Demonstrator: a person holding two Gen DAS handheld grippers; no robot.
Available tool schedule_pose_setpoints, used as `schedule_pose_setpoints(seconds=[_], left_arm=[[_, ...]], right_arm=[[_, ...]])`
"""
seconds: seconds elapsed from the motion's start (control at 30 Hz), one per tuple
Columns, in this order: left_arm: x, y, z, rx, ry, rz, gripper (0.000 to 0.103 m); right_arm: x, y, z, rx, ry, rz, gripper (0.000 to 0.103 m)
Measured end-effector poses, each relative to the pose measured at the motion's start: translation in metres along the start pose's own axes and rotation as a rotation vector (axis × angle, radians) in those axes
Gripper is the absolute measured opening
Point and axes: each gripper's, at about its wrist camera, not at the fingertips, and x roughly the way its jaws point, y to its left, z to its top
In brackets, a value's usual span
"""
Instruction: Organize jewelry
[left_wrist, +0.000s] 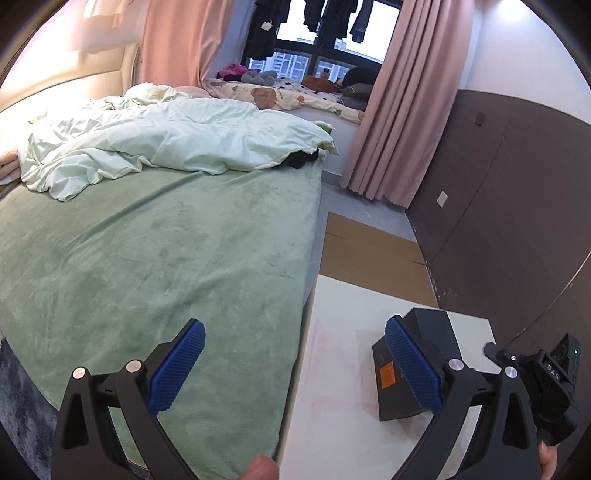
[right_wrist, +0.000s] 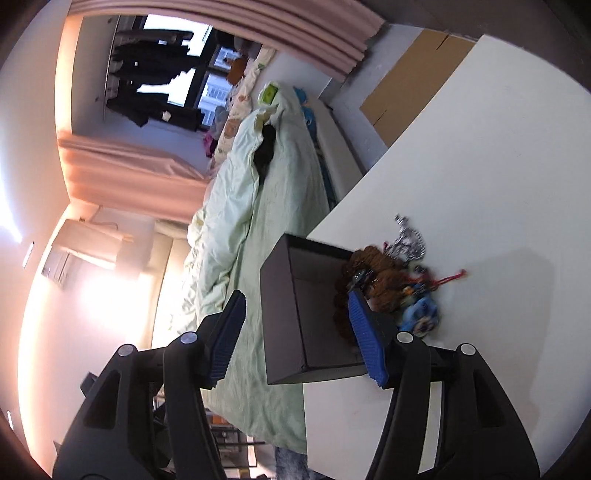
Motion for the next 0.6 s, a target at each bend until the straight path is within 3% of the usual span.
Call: schedule_pose_setpoints(seconds=[0.27, 0.4, 0.6], left_arm=[[0.005, -0.023, -0.007, 0.071, 0.023, -0.045, 0.095], [0.001, -0.034, -0.009, 0.109, 0.017, -0.064, 0.095], [-0.009, -0.045, -0.014, 0.149, -0.007, -0.078, 0.095]], right_arm=[[-0.009, 0.031, -0.018, -0.147, -0.085, -0.245, 0.059], [-0.016, 0.041, -0.026, -0.212, -0.106, -0.298, 0.075], [-0.023, 0.053, -0.039, -0.341, -0.134, -0.442, 0.080]])
